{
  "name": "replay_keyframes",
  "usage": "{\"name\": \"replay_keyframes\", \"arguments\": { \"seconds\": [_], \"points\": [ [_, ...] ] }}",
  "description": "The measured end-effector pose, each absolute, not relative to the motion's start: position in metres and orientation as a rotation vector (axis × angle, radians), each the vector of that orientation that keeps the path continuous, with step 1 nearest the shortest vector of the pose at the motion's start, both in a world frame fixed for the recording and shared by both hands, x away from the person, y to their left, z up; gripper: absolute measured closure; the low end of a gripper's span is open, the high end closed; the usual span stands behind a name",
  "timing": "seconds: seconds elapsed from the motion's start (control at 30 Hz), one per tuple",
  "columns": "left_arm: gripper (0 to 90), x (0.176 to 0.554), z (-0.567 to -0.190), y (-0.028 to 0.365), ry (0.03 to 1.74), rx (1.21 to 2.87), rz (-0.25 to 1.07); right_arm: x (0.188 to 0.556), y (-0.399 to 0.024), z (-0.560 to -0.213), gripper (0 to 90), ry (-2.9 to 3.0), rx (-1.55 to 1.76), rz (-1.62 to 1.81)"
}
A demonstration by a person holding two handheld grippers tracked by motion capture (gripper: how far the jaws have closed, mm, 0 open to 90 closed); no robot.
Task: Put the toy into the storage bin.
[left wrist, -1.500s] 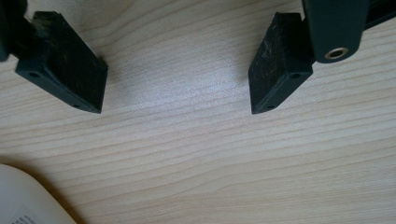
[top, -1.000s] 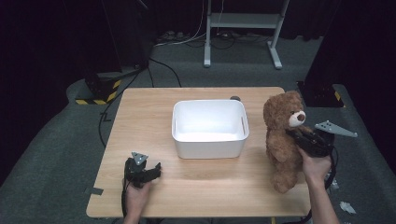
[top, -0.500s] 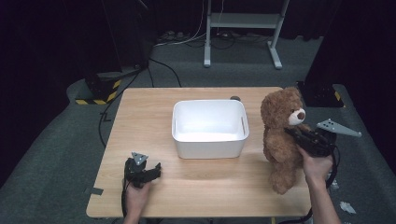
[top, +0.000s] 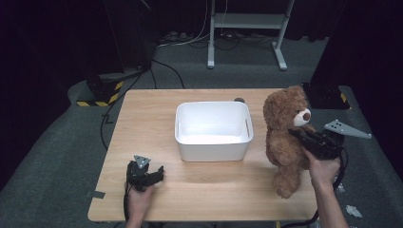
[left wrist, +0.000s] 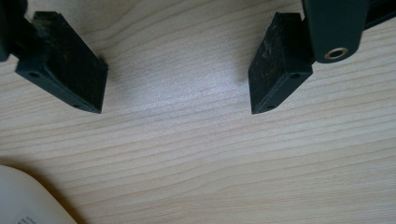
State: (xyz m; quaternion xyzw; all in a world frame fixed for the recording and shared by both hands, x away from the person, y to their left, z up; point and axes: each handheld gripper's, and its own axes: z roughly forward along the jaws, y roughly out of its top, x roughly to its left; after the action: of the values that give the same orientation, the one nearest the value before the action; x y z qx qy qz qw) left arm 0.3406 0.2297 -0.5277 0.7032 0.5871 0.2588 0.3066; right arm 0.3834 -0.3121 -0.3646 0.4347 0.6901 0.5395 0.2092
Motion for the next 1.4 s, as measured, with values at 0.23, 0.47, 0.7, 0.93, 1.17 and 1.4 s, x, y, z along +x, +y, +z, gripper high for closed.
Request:
{"name": "replay_keyframes", "arguments": {
  "seconds": [0.23,0.47,0.7,0.93,1.17,1.4],
  "points": [
    [19.6,0.341,-0.528,0.230,1.553,1.861,0.685,0.379,-0.312,-0.359,78.6,1.922,1.194,1.505],
    [19.7,0.340,-0.528,0.230,1.560,1.856,0.688,0.381,-0.309,-0.355,78.4,1.923,1.192,1.525],
    [19.7,0.340,-0.528,0.230,1.558,1.858,0.688,0.384,-0.301,-0.348,78.5,1.932,1.173,1.553],
    [19.8,0.340,-0.528,0.229,1.571,1.843,0.684,0.388,-0.300,-0.342,78.5,1.948,1.198,1.582],
    [19.8,0.340,-0.528,0.230,1.571,1.842,0.682,0.385,-0.291,-0.327,78.7,1.966,1.156,1.564],
    [20.0,0.340,-0.528,0.230,1.570,1.840,0.681,0.386,-0.281,-0.316,78.7,1.980,1.117,1.557]
  ]
}}
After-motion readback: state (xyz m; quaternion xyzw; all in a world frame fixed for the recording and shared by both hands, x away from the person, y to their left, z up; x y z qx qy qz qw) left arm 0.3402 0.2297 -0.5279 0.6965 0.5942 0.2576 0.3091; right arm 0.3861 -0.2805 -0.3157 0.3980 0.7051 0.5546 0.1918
